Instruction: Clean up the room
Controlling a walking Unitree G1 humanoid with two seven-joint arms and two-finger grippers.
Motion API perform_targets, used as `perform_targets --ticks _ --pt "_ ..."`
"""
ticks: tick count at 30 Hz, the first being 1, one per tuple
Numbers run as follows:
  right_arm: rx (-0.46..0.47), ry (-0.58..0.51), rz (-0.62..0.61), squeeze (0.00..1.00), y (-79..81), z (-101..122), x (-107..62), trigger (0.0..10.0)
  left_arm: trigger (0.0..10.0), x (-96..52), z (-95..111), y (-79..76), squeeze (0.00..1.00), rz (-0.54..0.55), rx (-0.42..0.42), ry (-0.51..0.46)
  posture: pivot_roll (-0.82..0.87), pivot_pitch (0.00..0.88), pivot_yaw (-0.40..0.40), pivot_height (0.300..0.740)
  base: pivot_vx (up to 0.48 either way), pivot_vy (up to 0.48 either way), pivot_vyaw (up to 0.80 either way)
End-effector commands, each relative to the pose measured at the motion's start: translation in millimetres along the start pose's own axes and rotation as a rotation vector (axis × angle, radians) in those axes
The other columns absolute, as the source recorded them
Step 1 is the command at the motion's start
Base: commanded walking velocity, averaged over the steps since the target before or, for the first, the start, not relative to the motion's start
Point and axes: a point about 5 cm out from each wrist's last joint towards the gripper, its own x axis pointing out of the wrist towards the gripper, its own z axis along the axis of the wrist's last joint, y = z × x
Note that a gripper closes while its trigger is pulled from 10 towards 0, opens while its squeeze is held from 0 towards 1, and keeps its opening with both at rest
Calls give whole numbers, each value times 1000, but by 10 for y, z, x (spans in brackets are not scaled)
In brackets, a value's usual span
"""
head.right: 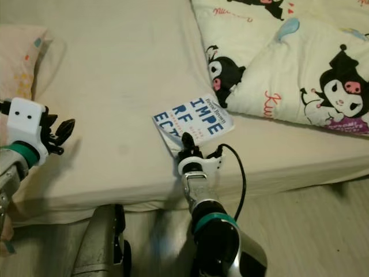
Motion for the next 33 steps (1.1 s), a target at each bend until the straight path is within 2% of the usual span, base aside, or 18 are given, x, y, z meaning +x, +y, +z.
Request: perform_targets --ticks 1,10,15,17,20,24,25,28,29,30,31,33 --pt "58 92 -19 0 -9 -431 -33 0 10000 -24 -21 39 0 5 1 17 451 341 69 560 0 0 0" --pt "47 104 -27 0 -19 -444 -38 0 10000 -30 -42 38 0 5 3 21 443 320 60 560 0 0 0" --pt "-20 145 -22 0 -22 -448 -41 0 10000 -27 -110 -1 0 8 -13 27 397 277 38 560 0 0 0" --pt "-83 186 -9 0 -38 -458 -54 0 10000 -47 -223 -74 0 5 -39 49 359 243 24 560 0 0 0" --pt "-211 252 12 0 -89 -455 -89 0 10000 -114 -421 -216 0 -28 -35 97 315 202 15 560 0 0 0" --pt "-231 264 20 0 -97 -449 -96 0 10000 -129 -460 -244 0 -34 -35 106 315 202 15 560 0 0 0" --pt "-240 254 22 0 -141 -384 -117 0 10000 -178 -565 -289 0 -42 -37 135 266 158 16 560 0 0 0" --pt "-245 242 22 0 -195 -304 -145 0 10000 -235 -670 -336 0 -48 -39 164 248 144 15 560 0 0 0" --pt "-280 247 22 0 -256 -226 -182 0 10000 -282 -759 -382 0 -56 -33 187 230 129 11 560 0 0 0" --pt "-280 247 22 0 -256 -226 -182 0 10000 -282 -759 -382 0 -56 -33 187 230 129 11 560 0 0 0" --pt "-343 272 29 0 -317 -160 -227 0 10000 -323 -833 -428 0 -61 -33 201 210 117 1 560 0 0 0" --pt "-343 272 29 0 -317 -160 -227 0 10000 -323 -833 -428 0 -61 -33 201 210 117 1 560 0 0 0"
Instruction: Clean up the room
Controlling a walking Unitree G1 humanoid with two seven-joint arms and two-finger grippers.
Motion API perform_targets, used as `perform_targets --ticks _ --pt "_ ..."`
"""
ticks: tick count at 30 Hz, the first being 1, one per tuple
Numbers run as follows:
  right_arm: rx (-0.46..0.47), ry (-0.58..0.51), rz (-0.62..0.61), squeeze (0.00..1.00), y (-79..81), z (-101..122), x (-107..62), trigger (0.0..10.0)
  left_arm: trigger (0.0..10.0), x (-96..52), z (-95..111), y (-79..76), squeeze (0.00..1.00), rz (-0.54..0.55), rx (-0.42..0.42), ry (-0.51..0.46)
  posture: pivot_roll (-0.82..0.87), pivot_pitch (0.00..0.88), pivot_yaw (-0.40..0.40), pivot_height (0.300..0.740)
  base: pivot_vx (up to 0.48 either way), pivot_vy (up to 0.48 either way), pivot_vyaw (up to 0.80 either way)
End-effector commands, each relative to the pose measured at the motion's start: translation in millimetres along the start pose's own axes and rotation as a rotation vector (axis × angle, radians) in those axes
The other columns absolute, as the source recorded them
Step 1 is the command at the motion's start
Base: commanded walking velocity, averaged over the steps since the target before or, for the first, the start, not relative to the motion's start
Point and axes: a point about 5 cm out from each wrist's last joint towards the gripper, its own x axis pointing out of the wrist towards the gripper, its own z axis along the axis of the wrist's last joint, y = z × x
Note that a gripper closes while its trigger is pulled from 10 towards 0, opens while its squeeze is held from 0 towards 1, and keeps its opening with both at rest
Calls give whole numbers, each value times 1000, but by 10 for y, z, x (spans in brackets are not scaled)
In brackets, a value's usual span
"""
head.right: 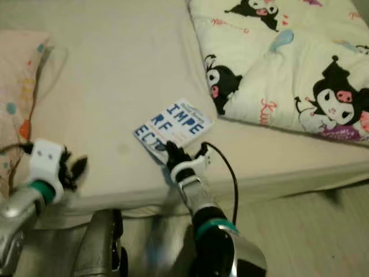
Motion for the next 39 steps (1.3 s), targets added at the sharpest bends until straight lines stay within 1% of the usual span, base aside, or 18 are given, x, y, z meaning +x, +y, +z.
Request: perform_targets --ticks 1,2,3,4,6,7,10,12,16,17,18,19,20,21,24,28,32,39 --pt "-47 69 13 0 -68 -123 -63 0 10000 -8 -74 -40 0 1 19 9 201 107 -7 560 0 0 0" --pt "-150 137 40 0 -99 -144 -103 0 10000 4 -99 -67 0 4 15 8 192 94 -20 560 0 0 0" --pt "-150 137 40 0 -99 -144 -103 0 10000 4 -99 -67 0 4 15 8 192 94 -20 560 0 0 0" --pt "-233 199 66 0 -115 -171 -132 0 10000 19 -112 -87 0 9 11 4 186 87 -24 560 0 0 0" --pt "-336 279 104 0 -138 -212 -177 0 10000 34 -124 -110 0 18 -1 -1 177 82 -27 560 0 0 0" --pt "-371 297 114 0 -154 -211 -199 0 10000 39 -134 -125 0 22 -10 -2 168 73 -32 560 0 0 0" --pt "-395 304 117 0 -171 -198 -220 0 10000 38 -144 -136 0 26 -16 -4 168 73 -32 560 0 0 0" --pt "-447 264 93 0 -212 -100 -259 0 10000 22 -190 -168 0 32 -17 -6 152 58 -44 560 0 0 0" --pt "-459 222 102 0 -205 -33 -299 0 10000 -9 -264 -188 0 42 -29 4 140 47 -44 560 0 0 0" --pt "-452 208 131 0 -190 -13 -343 0 10000 -30 -324 -199 0 50 -50 15 121 37 -41 560 0 0 0" --pt "-452 208 131 0 -190 -13 -343 0 10000 -30 -324 -199 0 50 -50 15 121 37 -41 560 0 0 0" --pt "-448 197 173 0 -165 12 -416 0 10000 -46 -396 -217 0 58 -77 21 115 32 -41 560 0 0 0" --pt "-446 194 183 0 -159 23 -436 0 10000 -47 -412 -223 0 57 -84 21 115 32 -41 560 0 0 0" --pt "-446 194 183 0 -159 23 -436 0 10000 -47 -412 -223 0 57 -84 21 115 32 -41 560 0 0 0" --pt "-403 185 242 0 -130 96 -499 0 10000 -49 -435 -175 0 61 -139 6 129 27 -52 560 0 0 0" --pt "-393 189 258 0 -123 109 -509 0 10000 -48 -436 -161 0 63 -147 2 131 28 -54 560 0 0 0" --pt "-468 341 309 0 -134 -45 -531 0 10000 -30 -382 -108 0 62 -184 -38 137 20 -55 560 0 0 0" --pt "-499 360 303 0 -95 -59 -524 0 10000 -28 -372 -181 0 25 -172 -58 133 26 -60 560 0 0 0"
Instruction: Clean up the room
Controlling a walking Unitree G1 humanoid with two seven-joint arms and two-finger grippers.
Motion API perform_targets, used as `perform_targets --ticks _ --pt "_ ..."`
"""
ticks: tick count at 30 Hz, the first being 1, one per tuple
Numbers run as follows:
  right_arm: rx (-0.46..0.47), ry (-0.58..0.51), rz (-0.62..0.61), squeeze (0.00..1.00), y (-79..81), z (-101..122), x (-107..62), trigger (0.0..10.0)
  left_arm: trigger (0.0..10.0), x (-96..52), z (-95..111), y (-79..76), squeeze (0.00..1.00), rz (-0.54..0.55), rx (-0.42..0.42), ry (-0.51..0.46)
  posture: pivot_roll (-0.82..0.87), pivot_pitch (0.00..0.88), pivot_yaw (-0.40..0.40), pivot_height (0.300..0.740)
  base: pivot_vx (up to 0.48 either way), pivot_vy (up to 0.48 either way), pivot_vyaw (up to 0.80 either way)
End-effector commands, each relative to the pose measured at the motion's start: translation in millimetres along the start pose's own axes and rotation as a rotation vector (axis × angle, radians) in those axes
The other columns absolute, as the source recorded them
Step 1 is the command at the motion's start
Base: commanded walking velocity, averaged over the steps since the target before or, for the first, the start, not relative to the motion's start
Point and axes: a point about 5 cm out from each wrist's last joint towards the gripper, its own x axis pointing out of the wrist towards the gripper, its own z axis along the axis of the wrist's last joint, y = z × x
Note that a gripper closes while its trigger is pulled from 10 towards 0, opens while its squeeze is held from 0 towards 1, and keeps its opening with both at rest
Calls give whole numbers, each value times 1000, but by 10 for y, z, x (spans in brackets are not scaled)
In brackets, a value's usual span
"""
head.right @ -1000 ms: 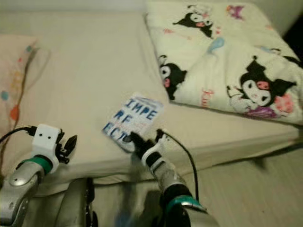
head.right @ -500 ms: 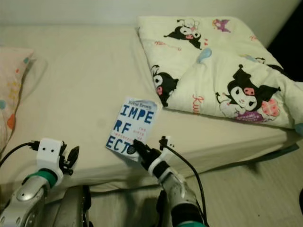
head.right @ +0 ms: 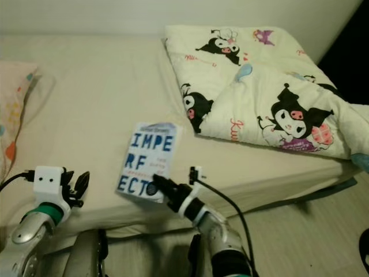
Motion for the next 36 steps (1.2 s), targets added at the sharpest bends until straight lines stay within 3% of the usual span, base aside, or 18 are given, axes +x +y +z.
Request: perform_targets --ticks 1,4,11,15,18,20,31,36 --pt "-9 -7 2 0 -1 17 -34 0 10000 -25 -76 -38 0 -17 -5 21 133 26 -60 560 0 0 0" --pt "-10 -1 52 0 78 52 -71 0 10000 -51 -114 -76 0 -27 60 16 136 40 -70 560 0 0 0" --pt "8 -15 62 0 103 25 -136 0 10000 -45 -134 -20 0 11 49 17 158 0 -51 560 0 0 0" --pt "-1 -30 27 0 73 36 -119 0 10000 11 -76 -41 0 -10 66 2 174 12 -56 560 0 0 0" --pt "5 -50 -126 0 -63 -27 -106 0 10000 35 -72 -78 0 -3 103 -1 192 0 -74 560 0 0 0" --pt "11 -61 -158 0 -64 -25 -61 0 10000 51 -43 -87 0 3 81 -9 170 33 -78 560 0 0 0" --pt "3 -88 -195 0 -51 80 -51 0 10000 9 -89 -127 0 -47 43 -3 163 14 -47 560 0 0 0" --pt "87 -124 -157 0 -8 90 -6 0 10000 37 -20 -90 0 -31 38 -33 163 16 -47 560 0 0 0"
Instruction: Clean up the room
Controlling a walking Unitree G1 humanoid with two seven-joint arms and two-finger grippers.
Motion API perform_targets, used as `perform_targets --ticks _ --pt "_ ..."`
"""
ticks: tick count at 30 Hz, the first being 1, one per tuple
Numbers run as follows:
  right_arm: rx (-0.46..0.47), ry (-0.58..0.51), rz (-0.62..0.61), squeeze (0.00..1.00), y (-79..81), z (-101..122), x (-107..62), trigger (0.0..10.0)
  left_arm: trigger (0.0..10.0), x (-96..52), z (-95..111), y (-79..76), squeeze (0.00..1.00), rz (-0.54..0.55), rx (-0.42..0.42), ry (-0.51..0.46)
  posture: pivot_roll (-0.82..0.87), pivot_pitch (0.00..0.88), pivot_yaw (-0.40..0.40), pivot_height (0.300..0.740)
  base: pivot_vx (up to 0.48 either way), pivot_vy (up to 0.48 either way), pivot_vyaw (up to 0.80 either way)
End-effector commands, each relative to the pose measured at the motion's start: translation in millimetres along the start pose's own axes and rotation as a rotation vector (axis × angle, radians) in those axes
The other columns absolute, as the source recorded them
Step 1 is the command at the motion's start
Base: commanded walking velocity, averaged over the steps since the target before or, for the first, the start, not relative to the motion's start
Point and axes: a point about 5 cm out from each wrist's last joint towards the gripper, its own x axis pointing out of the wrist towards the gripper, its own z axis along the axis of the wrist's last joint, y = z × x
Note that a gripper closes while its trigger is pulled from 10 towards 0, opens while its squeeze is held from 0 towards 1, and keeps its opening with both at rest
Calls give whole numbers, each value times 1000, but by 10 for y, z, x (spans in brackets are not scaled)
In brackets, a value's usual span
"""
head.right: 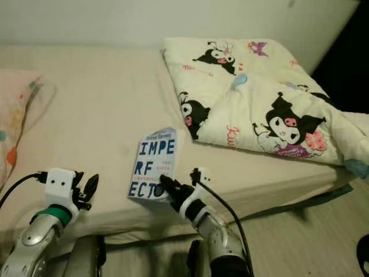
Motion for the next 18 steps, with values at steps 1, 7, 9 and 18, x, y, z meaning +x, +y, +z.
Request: perform_targets --ticks 1,7,9,18 --pt "26 -29 36 0 65 39 35 10000 10000 -5 14 19 0 16 -14 -14 163 16 -47 560 0 0 0" --pt "49 -22 41 0 86 7 53 10000 10000 -42 19 44 0 33 -42 -14 178 14 -42 560 0 0 0" --pt "52 -33 32 0 71 23 46 10000 10000 -48 13 47 0 31 -33 -12 178 14 -42 560 0 0 0" --pt "17 -76 -15 0 89 46 53 10000 10000 56 18 67 0 56 52 -24 166 0 -43 575 0 0 0"
